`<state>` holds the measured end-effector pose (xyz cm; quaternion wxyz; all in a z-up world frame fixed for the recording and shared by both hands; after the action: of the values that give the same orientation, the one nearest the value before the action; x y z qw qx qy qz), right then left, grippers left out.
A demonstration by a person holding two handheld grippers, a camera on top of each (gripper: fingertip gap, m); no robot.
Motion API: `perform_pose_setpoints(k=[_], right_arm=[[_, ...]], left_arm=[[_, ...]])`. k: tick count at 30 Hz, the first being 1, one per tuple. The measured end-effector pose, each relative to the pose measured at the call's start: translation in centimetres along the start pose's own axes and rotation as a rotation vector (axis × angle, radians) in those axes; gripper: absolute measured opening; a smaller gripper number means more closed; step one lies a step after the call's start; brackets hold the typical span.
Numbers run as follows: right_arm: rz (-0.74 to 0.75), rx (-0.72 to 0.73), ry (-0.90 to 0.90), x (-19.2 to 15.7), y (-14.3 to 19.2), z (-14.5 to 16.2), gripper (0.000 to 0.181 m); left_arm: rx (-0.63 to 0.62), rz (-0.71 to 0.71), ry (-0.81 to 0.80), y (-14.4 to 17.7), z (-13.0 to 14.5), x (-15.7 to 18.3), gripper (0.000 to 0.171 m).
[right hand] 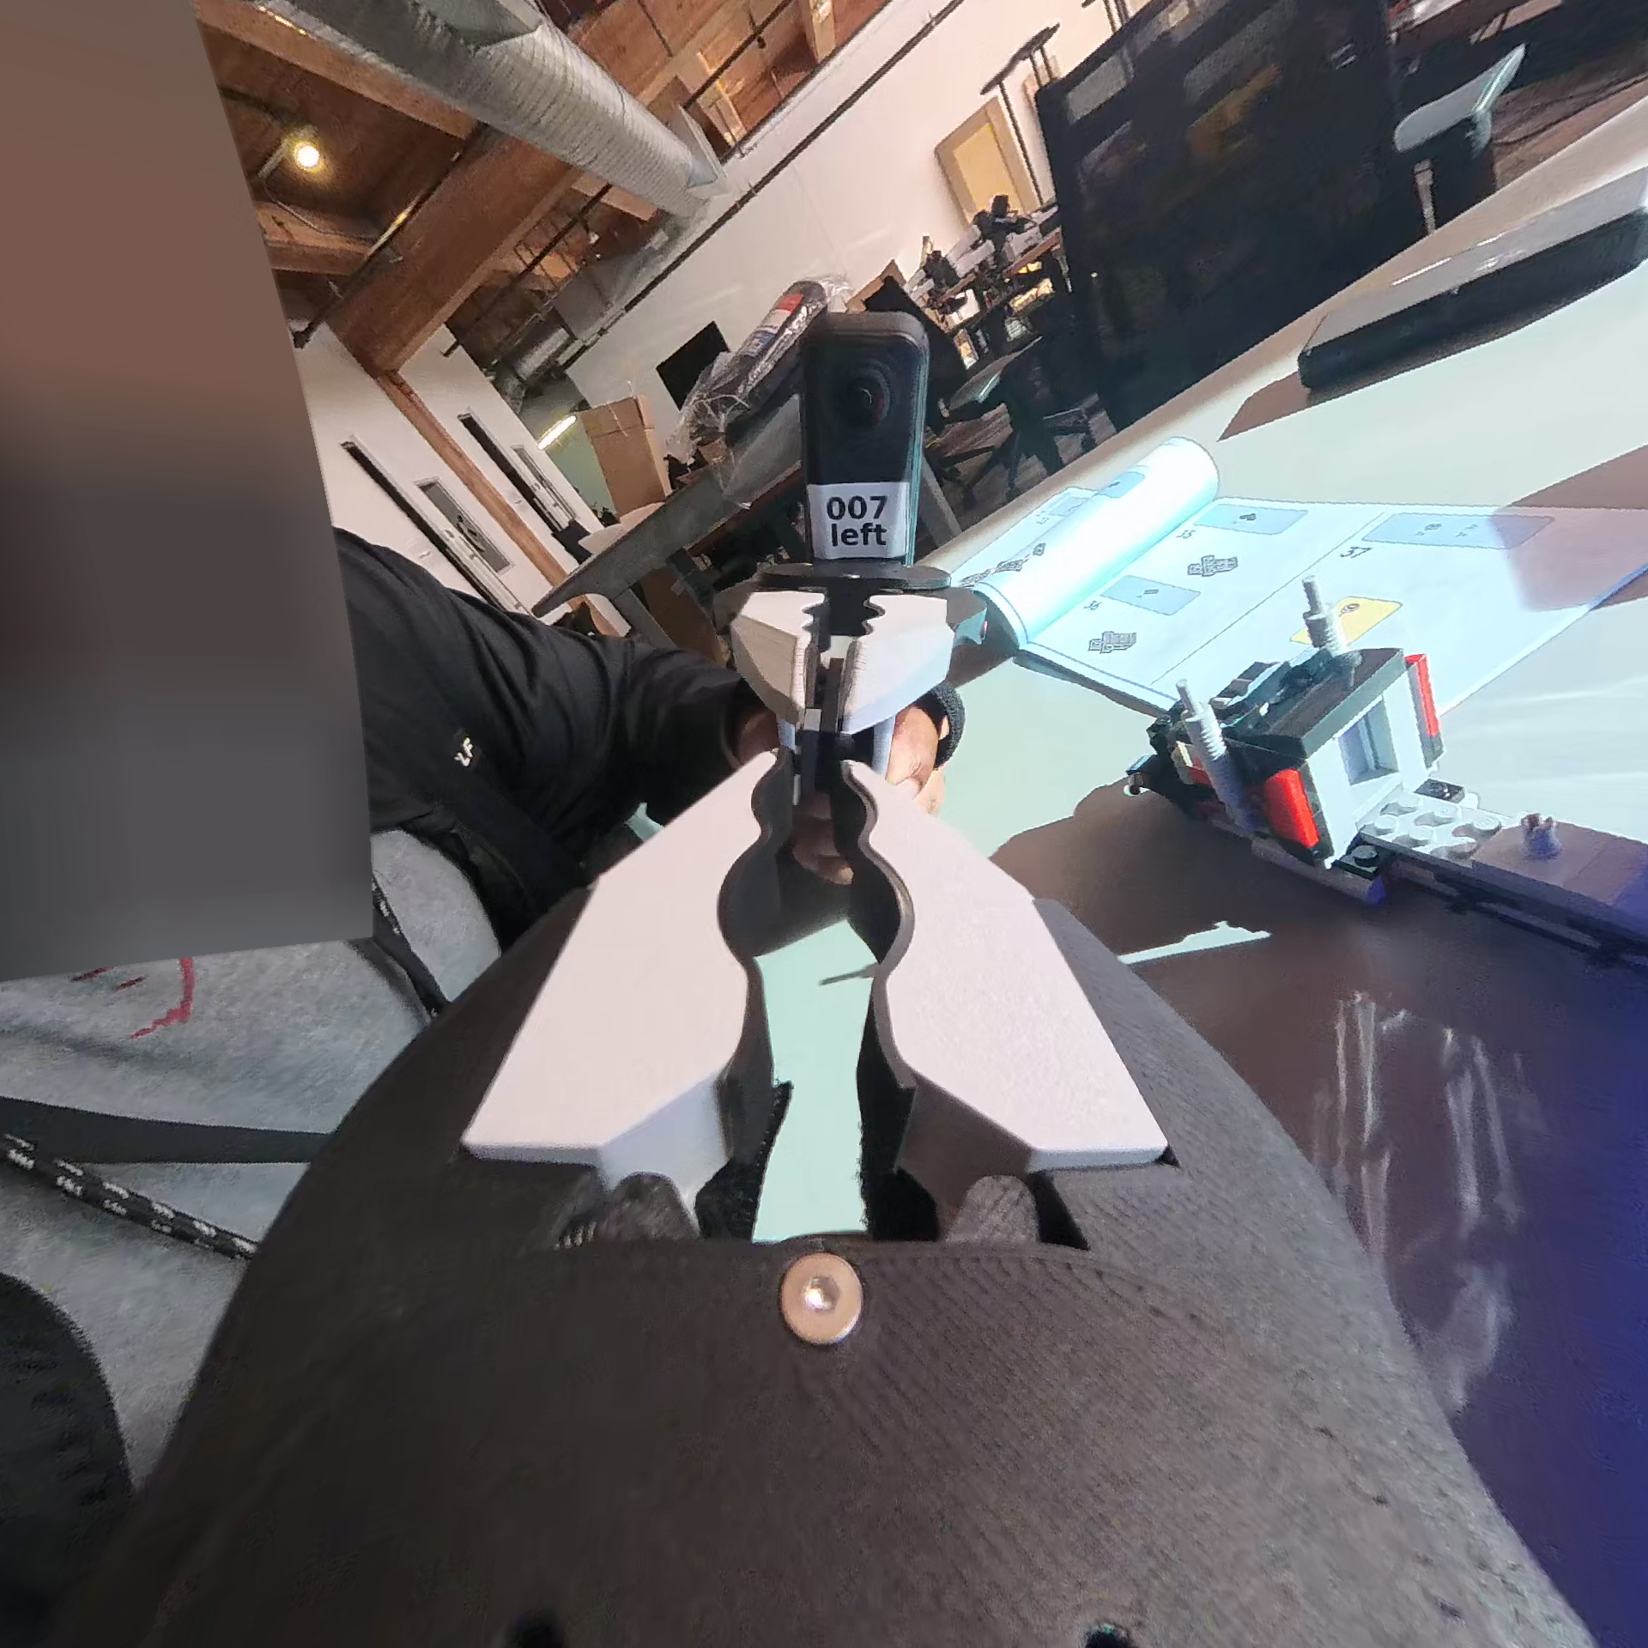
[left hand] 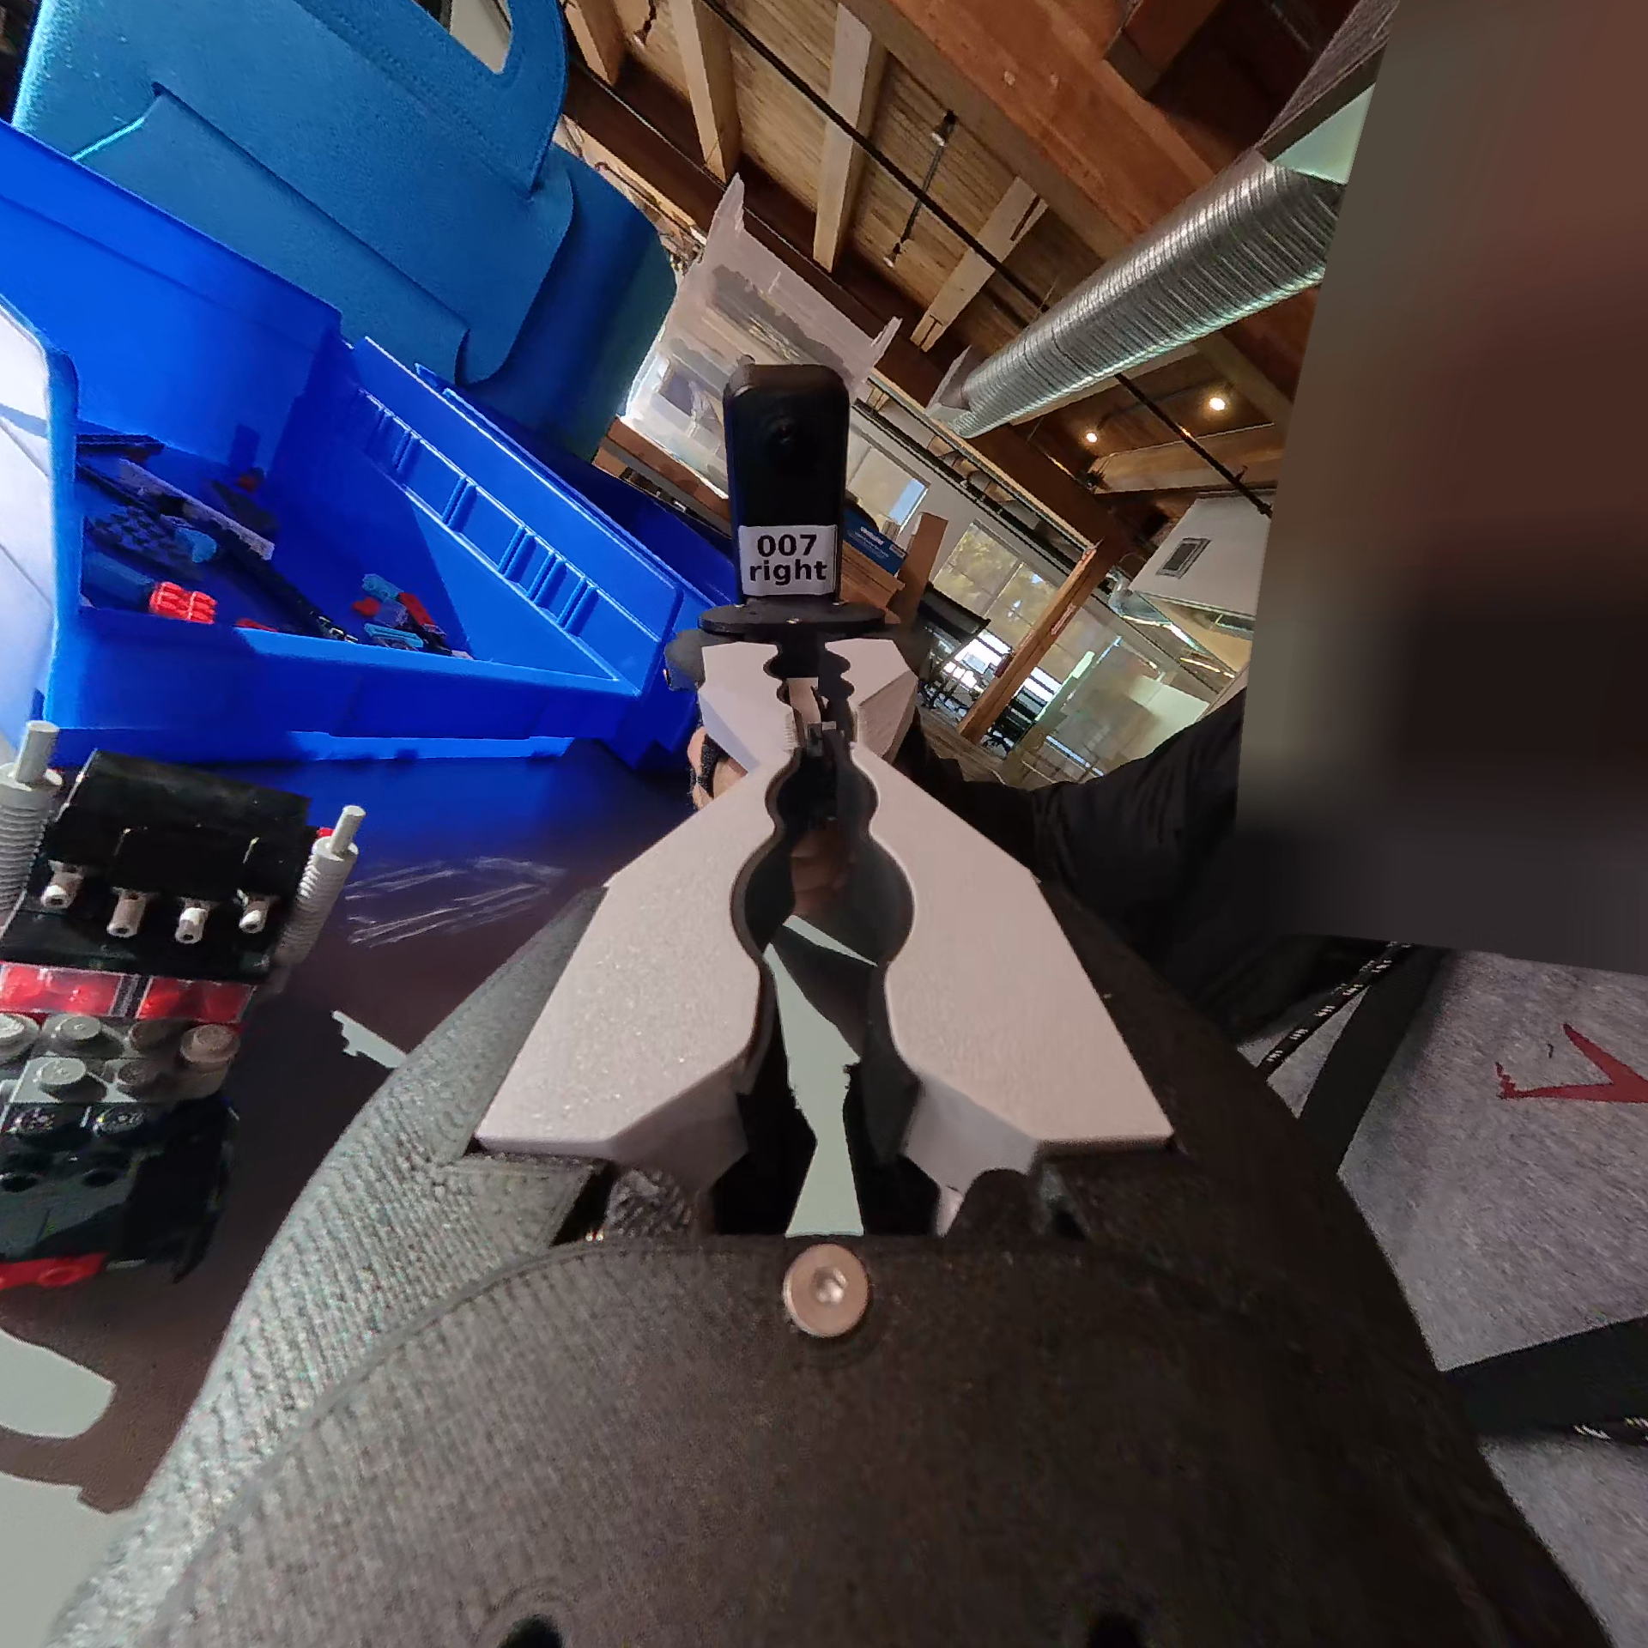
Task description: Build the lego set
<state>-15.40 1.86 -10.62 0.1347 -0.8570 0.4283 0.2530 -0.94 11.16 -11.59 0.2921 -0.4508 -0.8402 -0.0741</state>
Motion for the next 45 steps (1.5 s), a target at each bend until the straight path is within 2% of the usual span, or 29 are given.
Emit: perform_pose_setpoints(k=[7, 12, 19, 28, 34, 36, 39, 42, 45], right_arm=[[0.012, 0.024, -0.012, 0.2, -0.1, -0.1, 0.009], [0.008, 0.072, -0.023, 0.2, 0.0, -0.4, 0.021], [0.027, 0.064, -0.028, 0.5, 0.1, -0.2, 0.009], [-0.002, -0.012, -0.039, 0.3, 0.6, -0.4, 0.008], [0.05, -0.018, -0.081, 0.9, 0.6, -0.2, 0.009], [0.085, -0.024, -0.087, 1.2, 0.7, -0.2, 0.015], [0.178, -0.129, -0.048, 1.5, 0.9, 0.1, 0.029], [0.33, -0.347, 0.102, 1.2, 0.7, 0.9, 0.033], [0.471, -0.548, 0.218, 1.2, 0.5, 2.2, 0.033]], left_arm=[[0.02, -0.018, -0.002, 0.1, -0.1, -0.2, 0.006], [0.025, -0.038, 0.003, 0.3, -0.2, -0.6, 0.005], [-0.001, -0.022, 0.015, 0.1, 0.0, -0.5, 0.005], [-0.078, 0.076, 0.198, 0.0, 0.1, -0.9, 0.006], [-0.084, 0.047, 0.387, 0.1, 0.6, -1.9, 0.005], [-0.074, 0.003, 0.446, 0.4, 0.8, -2.3, 0.005], [-0.091, -0.124, 0.487, 0.8, 1.3, -3.0, 0.005], [-0.112, -0.225, 0.487, 1.1, 1.8, -3.2, 0.005], [-0.114, -0.269, 0.495, 1.3, 1.9, -3.4, 0.005]])
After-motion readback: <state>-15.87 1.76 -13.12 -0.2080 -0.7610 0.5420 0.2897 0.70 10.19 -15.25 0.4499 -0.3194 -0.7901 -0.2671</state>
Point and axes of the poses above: each gripper's, where its closed fingertips meet, y back along the fingers, z out of its underside, x = y × z across the jaws, the point moved 9 cm from there along y, back along the fingers, and after that the axes turned 3 degrees about -z, right-handed, at the moved point
